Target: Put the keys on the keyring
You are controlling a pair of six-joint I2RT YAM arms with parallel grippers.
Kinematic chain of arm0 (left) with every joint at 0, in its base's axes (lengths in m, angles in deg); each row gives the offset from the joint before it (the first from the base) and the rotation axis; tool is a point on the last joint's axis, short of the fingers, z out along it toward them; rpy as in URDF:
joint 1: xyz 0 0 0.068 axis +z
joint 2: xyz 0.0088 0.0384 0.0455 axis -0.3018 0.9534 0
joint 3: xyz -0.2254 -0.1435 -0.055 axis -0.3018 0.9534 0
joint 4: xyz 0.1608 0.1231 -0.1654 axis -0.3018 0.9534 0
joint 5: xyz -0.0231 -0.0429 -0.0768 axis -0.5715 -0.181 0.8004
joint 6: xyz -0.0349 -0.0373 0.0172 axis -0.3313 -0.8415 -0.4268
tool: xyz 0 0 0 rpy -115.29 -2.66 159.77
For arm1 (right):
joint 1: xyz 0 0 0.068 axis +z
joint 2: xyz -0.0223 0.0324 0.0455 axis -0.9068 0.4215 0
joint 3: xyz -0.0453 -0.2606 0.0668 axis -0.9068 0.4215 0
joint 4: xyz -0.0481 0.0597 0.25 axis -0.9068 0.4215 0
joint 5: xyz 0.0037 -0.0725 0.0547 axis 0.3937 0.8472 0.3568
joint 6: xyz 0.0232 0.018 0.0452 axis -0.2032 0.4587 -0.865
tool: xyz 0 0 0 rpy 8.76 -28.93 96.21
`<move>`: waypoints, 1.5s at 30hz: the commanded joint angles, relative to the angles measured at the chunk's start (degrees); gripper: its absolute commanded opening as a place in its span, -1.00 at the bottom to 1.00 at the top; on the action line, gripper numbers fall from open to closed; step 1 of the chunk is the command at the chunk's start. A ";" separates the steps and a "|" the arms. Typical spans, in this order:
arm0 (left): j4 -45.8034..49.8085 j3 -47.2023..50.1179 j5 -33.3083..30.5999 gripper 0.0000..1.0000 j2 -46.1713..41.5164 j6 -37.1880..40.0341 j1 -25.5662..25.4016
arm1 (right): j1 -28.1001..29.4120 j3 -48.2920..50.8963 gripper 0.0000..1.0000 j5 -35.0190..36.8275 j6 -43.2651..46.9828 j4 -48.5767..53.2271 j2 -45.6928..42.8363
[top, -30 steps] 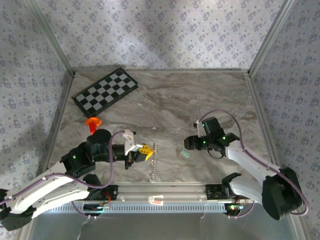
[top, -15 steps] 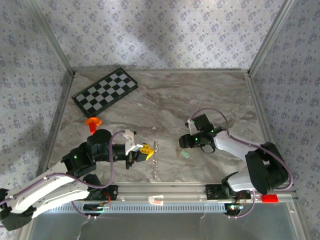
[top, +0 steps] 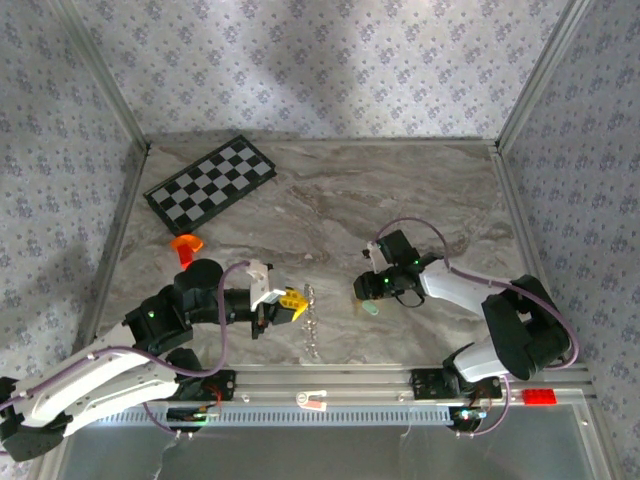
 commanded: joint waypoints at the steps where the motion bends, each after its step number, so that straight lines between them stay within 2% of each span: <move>1: -3.37 -0.42 1.37 -1.00 -0.93 -0.66 0.19 | 0.58 1.13 -0.22 -0.30 -0.74 0.63 -0.83; 16: -2.69 -1.04 1.36 -1.00 -1.86 -0.65 0.21 | 0.68 0.89 -0.43 -0.04 1.28 5.29 -1.75; 37: -3.37 -0.48 2.60 -1.00 -1.81 -1.31 0.19 | 1.19 0.23 -0.53 -1.70 2.00 3.12 0.93; 45: -3.20 -0.49 2.51 -1.00 -2.25 -1.44 0.10 | 1.49 0.33 -0.65 -1.81 2.07 2.61 1.33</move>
